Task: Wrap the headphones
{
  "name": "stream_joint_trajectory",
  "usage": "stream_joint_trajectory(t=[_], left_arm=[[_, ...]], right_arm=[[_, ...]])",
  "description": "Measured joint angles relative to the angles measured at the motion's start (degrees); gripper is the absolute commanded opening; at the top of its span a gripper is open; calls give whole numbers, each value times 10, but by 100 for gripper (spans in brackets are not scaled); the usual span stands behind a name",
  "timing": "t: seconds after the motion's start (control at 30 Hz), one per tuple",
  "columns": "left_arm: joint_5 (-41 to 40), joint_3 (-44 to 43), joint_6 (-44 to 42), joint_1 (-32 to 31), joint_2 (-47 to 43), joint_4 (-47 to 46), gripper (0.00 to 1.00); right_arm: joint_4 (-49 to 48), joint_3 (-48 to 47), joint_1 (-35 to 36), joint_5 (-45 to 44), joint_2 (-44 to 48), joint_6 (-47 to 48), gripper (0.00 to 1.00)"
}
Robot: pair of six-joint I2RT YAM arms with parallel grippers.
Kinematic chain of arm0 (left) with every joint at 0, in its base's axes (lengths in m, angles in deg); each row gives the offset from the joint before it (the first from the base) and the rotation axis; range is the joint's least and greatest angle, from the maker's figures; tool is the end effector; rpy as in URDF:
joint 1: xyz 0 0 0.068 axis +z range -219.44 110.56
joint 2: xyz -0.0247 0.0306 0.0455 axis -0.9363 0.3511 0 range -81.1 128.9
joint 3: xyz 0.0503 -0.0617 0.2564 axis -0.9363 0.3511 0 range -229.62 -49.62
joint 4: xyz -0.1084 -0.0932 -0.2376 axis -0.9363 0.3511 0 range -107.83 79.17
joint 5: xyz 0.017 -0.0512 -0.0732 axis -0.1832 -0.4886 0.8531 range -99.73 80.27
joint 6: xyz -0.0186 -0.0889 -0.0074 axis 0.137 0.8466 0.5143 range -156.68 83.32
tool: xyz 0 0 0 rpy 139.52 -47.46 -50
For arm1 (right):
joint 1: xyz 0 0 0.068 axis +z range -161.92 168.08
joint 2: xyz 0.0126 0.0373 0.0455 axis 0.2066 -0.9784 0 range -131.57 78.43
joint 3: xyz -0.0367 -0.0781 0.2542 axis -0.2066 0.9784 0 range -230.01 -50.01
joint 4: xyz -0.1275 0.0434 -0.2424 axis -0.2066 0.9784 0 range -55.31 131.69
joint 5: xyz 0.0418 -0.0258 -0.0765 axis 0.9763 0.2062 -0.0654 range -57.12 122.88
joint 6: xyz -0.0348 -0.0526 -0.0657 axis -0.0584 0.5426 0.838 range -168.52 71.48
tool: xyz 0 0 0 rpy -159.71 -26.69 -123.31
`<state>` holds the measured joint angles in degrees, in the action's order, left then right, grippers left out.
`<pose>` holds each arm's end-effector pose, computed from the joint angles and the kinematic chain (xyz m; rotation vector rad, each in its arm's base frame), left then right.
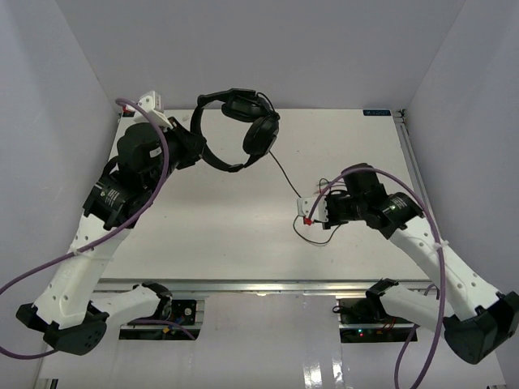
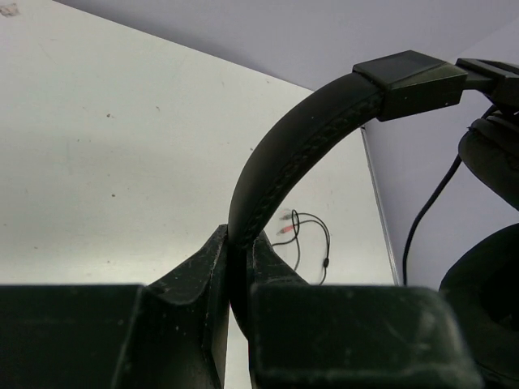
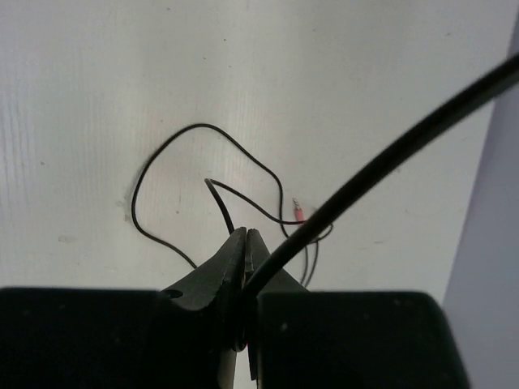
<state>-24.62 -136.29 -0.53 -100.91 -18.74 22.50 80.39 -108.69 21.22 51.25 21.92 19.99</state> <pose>0.2331 -0.1181 0.4637 -0.2607 1.8630 -0.5813 0.1919 0.1560 0.2955 -1.8662 1.3165 0.0539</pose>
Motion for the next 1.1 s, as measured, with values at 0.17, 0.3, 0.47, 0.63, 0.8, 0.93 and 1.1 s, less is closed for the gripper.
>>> stream_joint_trajectory(t=[0.17, 0.3, 0.47, 0.63, 0.8, 0.93, 1.1], left_arm=[[-25, 0, -6, 0, 35, -17, 0], [-30, -2, -9, 0, 97, -23, 0], [-15, -14, -16, 0, 180, -16, 0], [2, -11, -27, 0, 215, 2, 0], [9, -10, -18, 0, 211, 4, 0], [12, -10, -3, 0, 211, 4, 0], [14, -5, 4, 0, 212, -8, 0]], right_arm=[[37, -60, 10, -21, 45, 50, 8], [50, -80, 53, -77, 51, 73, 8], [49, -111, 154, -195, 11, 84, 8], [20, -143, 215, -296, -33, 98, 8], [-1, -139, 248, -343, -48, 101, 8], [-9, -133, 268, -353, -75, 98, 8], [-11, -171, 274, -359, -125, 91, 8]])
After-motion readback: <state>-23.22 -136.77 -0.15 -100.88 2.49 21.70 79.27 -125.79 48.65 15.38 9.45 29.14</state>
